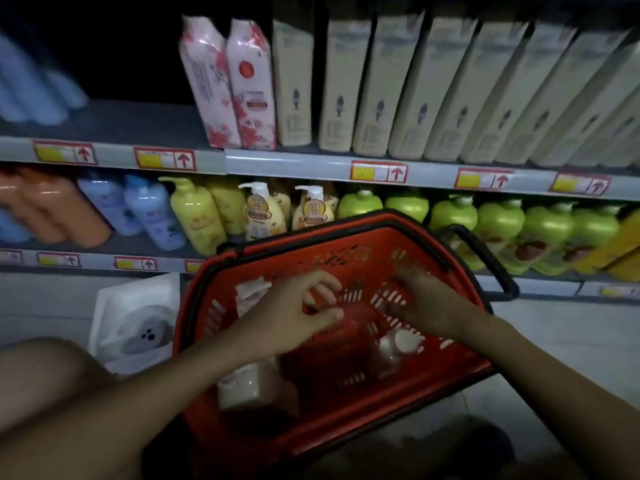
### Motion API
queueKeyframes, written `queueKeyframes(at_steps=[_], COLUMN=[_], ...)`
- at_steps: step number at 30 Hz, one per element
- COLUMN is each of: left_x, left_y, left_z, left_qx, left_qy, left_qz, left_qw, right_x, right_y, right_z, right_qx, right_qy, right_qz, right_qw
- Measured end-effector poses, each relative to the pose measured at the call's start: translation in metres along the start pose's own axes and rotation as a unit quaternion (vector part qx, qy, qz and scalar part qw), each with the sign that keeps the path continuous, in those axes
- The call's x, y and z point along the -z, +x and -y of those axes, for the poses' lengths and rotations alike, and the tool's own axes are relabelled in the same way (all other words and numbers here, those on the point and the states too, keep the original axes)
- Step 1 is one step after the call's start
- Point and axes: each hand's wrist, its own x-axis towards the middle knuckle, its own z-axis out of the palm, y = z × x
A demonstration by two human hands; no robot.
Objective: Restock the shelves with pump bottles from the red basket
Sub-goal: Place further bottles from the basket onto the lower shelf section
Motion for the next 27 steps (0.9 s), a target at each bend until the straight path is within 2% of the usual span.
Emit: queueKeyframes(at_steps=[2, 4, 8, 11, 13, 18, 23, 27], left_x=[-0.017, -0.033, -0.045, -0.050, -0.052, -0.051, -0.051, -0.056], left_y=[0.010, 0.023, 0.041, 0.039, 0.035, 0.023, 0.012, 0.009], left_z=[0.001, -0.002, -0.004, -0.003, 0.001, 0.026, 0.039, 0.038], left_qx=[0.005, -0.009, -0.025, -0.039, -0.036, -0.011, -0.017, -0.013], left_qy=[0.004, 0.028, 0.126, 0.179, 0.202, 0.247, 0.262, 0.232], left_qz=[0.040, 0.082, 0.115, 0.134, 0.146, 0.166, 0.187, 0.181], left_qw=[0.999, 0.996, 0.985, 0.974, 0.968, 0.955, 0.947, 0.956], right_x=[-0.027, -0.045, -0.074, -0.079, -0.074, -0.064, -0.048, -0.028], right_y=[0.009, 0.019, 0.031, 0.032, 0.034, 0.035, 0.027, 0.019], right_z=[-0.025, -0.030, -0.038, -0.044, -0.043, -0.023, 0.006, 0.038], right_qx=[-0.063, -0.075, -0.085, -0.057, -0.048, -0.063, -0.138, -0.197], right_qy=[-0.105, -0.171, -0.129, -0.163, -0.188, -0.247, -0.113, 0.030], right_qz=[0.094, 0.129, 0.148, 0.212, 0.226, 0.152, 0.026, -0.049], right_qw=[0.988, 0.974, 0.977, 0.962, 0.955, 0.955, 0.984, 0.979])
